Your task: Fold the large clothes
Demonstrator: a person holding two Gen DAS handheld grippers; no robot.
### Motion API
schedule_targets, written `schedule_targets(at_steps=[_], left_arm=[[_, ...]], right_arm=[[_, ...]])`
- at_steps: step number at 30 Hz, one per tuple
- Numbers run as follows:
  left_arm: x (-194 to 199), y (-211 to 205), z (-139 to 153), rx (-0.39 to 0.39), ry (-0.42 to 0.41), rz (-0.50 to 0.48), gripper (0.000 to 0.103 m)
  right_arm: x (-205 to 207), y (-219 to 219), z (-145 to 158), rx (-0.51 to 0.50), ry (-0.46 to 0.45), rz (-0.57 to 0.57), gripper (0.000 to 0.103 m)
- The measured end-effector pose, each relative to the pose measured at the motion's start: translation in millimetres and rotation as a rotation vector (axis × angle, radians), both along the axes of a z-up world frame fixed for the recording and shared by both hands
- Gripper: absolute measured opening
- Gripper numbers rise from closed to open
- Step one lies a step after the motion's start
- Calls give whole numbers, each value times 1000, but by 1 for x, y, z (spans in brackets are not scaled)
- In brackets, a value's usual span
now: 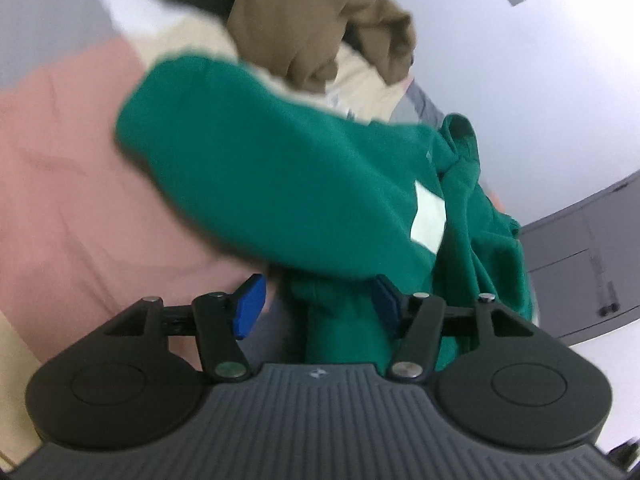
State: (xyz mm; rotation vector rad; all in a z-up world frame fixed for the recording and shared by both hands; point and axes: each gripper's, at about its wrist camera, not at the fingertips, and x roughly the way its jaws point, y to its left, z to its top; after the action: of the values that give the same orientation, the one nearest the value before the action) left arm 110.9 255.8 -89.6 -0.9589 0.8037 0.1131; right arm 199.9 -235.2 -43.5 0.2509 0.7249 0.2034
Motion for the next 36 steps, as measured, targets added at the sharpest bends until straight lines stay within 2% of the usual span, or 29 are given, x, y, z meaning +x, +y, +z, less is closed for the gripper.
schedule_targets(at_steps=[3, 6, 9, 11, 13, 15, 17, 19, 24, 28, 30, 33, 35, 36], left_arm=[[-3, 8, -14, -121, 8, 60, 66], [-4, 20, -22, -205, -31, 134, 66], [-4, 29, -32, -307, -82, 213, 66], [-3, 32, -35, -308, -104, 255, 65], [3, 33, -36, -278, -126, 274, 63], [8, 35, -36, -244, -125, 290, 46], [17, 39, -31, -187, -111, 293, 15], [20, 44, -22, -111, -130, 305, 8], [21, 64, 16, 61, -196, 338, 6], [21, 90, 34, 178, -198, 397, 5], [17, 104, 41, 271, -205, 446, 5], [9, 126, 44, 356, -218, 536, 5], [6, 136, 45, 440, -197, 579, 5], [6, 140, 43, 456, -184, 583, 5]], right_arm=[[-18, 8, -11, -20, 21, 34, 68], [-21, 15, -13, -13, 33, 44, 85], [-14, 18, -17, -10, 42, 58, 85], [-14, 19, -23, 6, 57, 58, 85], [-10, 21, -31, 12, 79, 63, 85], [-7, 22, -38, 6, 96, 69, 85], [-5, 24, -45, -4, 112, 74, 85], [-1, 24, -51, -12, 128, 75, 85], [1, 28, -55, -29, 122, 86, 85], [2, 29, -56, -34, 118, 98, 85], [2, 30, -56, -41, 113, 101, 85], [4, 30, -56, -36, 111, 99, 85], [5, 31, -56, -32, 107, 100, 85], [5, 31, -56, -33, 105, 100, 85]])
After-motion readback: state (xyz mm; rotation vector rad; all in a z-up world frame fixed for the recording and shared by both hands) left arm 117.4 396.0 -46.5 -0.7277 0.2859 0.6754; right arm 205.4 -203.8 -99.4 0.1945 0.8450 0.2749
